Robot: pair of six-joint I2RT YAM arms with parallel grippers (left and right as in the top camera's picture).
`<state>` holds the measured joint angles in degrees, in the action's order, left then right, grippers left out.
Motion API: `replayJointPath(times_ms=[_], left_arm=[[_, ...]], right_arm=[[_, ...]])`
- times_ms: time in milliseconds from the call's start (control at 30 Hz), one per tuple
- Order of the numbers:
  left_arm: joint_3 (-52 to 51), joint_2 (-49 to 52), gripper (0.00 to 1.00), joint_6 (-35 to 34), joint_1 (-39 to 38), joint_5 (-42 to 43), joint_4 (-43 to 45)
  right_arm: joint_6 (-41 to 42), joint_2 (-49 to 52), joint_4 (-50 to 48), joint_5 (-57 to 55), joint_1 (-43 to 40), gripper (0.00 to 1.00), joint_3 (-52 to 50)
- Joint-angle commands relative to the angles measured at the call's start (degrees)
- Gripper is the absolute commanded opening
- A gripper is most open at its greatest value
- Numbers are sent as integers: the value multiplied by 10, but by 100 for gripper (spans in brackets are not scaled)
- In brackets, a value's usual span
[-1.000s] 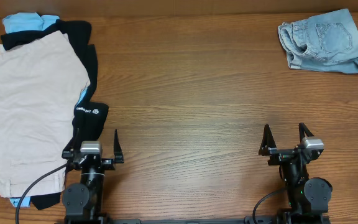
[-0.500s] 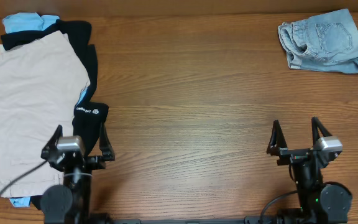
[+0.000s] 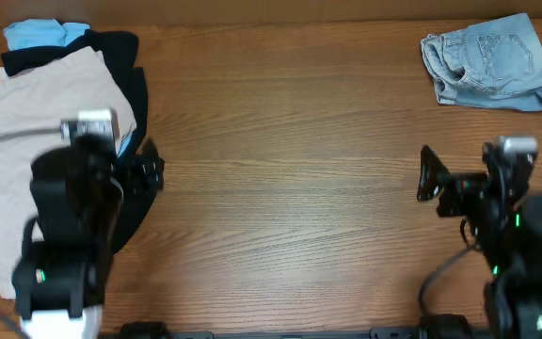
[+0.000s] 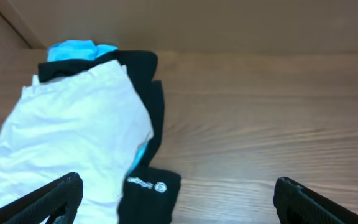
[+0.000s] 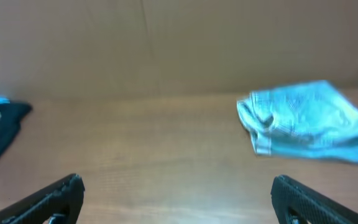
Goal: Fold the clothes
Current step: 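Grasp the beige shorts on top of the stack with the left gripper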
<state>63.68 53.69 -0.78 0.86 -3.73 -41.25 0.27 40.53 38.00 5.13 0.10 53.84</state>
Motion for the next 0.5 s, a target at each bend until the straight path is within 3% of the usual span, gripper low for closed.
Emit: replayJointPath(times_ms=[0,233,467], left_arm=[[51,44,100,45,7,-32,-11],[57,107,100,73,70,-27,-1],[57,193,100,98,231,97,28]], right_arm=[[-7,76,39,1,3,100,73],[-5,177,23,103,3,100,99],[-5,227,12,143,3,100,99]])
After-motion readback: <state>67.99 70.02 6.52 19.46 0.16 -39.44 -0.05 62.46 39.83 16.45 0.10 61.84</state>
